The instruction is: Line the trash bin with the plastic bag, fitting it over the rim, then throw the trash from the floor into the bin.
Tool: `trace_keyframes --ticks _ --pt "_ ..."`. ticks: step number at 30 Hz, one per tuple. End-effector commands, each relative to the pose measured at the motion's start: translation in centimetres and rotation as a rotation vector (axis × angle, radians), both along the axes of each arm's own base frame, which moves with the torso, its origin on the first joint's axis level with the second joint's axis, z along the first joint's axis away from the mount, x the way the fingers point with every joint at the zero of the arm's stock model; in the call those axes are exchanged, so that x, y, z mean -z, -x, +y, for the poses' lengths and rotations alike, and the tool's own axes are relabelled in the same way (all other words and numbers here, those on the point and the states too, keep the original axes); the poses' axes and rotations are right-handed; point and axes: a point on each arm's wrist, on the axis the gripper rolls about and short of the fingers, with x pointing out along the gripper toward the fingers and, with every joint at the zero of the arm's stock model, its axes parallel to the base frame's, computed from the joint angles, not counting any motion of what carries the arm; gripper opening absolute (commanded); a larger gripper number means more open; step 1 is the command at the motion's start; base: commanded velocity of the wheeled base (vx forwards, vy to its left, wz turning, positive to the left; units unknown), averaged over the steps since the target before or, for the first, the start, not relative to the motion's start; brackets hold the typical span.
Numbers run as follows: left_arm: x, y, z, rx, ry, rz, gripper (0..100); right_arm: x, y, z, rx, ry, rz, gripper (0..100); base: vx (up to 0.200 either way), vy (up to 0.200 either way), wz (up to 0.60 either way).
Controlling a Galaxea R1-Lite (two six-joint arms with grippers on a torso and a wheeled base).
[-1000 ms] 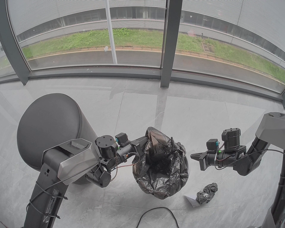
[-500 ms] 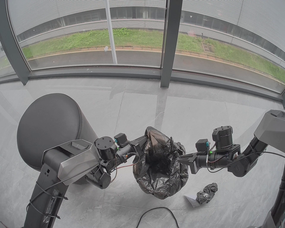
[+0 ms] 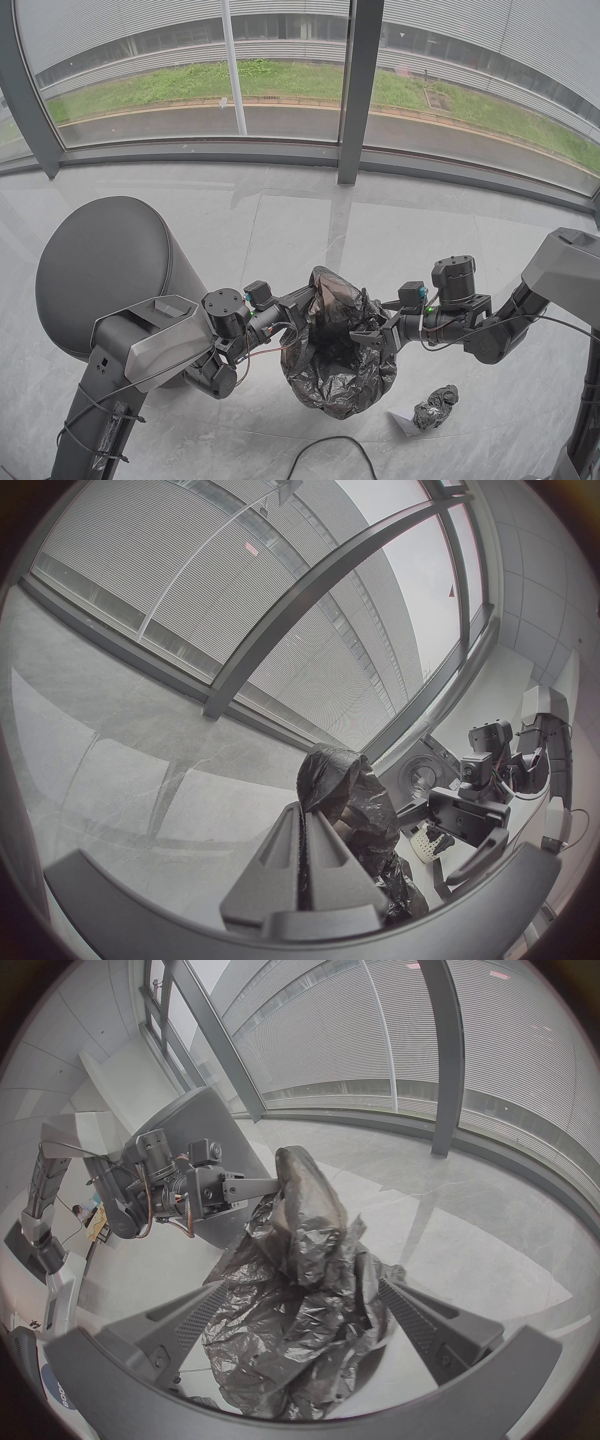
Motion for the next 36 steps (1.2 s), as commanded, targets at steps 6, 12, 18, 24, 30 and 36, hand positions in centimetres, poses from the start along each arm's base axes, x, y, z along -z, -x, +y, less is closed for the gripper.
trace_keyframes --ticks 6,12,18,24,30,36 --pt "0.3 0.1 0.0 0.0 -0.002 0.008 0 2.3 0.2 1.4 -0.037 0.023 0.058 100 0.0 0.0 0.0" --pt "0.3 0.0 0.0 -0.002 -0.002 0.008 0 2.9 0.2 1.8 -0.044 0.03 0.067 100 0.0 0.0 0.0" --pt "0.3 0.0 0.0 -0.002 -0.002 0.008 0 2.9 0.0 1.9 -0.043 0.028 0.058 100 0.0 0.0 0.0" --pt "0.6 0.0 0.1 -0.003 -0.004 0.012 0 3.0 0.0 2.0 -0.049 0.033 0.05 0 0.0 0.0 0.0" --pt "0.8 -0.1 0.2 -0.006 -0.005 0.018 0 2.4 0.1 1.9 -0.049 0.025 0.034 0 0.0 0.0 0.0" --pt "1.2 -0.2 0.4 -0.009 -0.01 0.023 0 -0.7 0.8 1.5 -0.05 -0.011 -0.015 0 0.0 0.0 0.0"
